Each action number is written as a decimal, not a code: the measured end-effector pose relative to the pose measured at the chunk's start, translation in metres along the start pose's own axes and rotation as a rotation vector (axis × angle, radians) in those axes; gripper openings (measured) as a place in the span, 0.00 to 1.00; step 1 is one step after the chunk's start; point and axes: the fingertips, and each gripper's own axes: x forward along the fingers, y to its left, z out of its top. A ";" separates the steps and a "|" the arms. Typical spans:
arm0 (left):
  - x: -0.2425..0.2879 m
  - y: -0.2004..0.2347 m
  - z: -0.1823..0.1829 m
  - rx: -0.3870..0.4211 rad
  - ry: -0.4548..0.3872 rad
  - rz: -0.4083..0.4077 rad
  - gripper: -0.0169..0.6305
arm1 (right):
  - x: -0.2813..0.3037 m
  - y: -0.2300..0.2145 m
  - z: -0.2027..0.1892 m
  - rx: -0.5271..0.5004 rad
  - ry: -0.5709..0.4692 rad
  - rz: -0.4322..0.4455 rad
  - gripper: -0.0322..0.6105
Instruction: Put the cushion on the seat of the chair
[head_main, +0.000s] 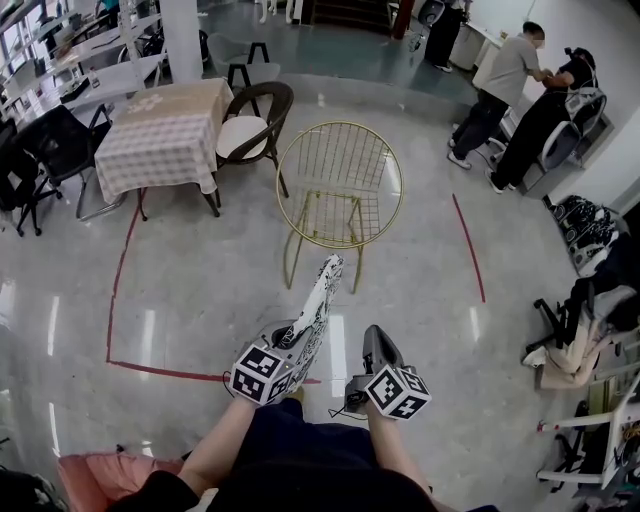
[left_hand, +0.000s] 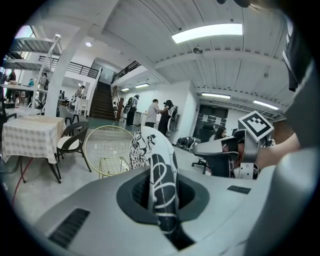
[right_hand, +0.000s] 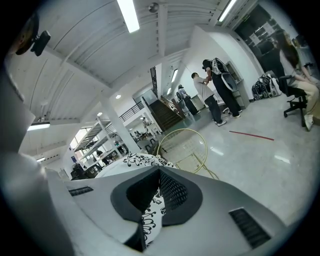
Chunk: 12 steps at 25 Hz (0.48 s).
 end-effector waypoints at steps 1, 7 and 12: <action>0.002 0.002 0.001 0.002 0.000 -0.003 0.06 | 0.003 0.000 0.000 0.002 -0.001 -0.003 0.09; 0.003 0.012 0.003 0.000 0.001 -0.009 0.06 | 0.013 0.004 -0.002 0.010 -0.002 -0.008 0.09; 0.001 0.016 -0.004 -0.006 0.011 -0.007 0.06 | 0.015 0.009 -0.008 0.009 0.013 0.001 0.09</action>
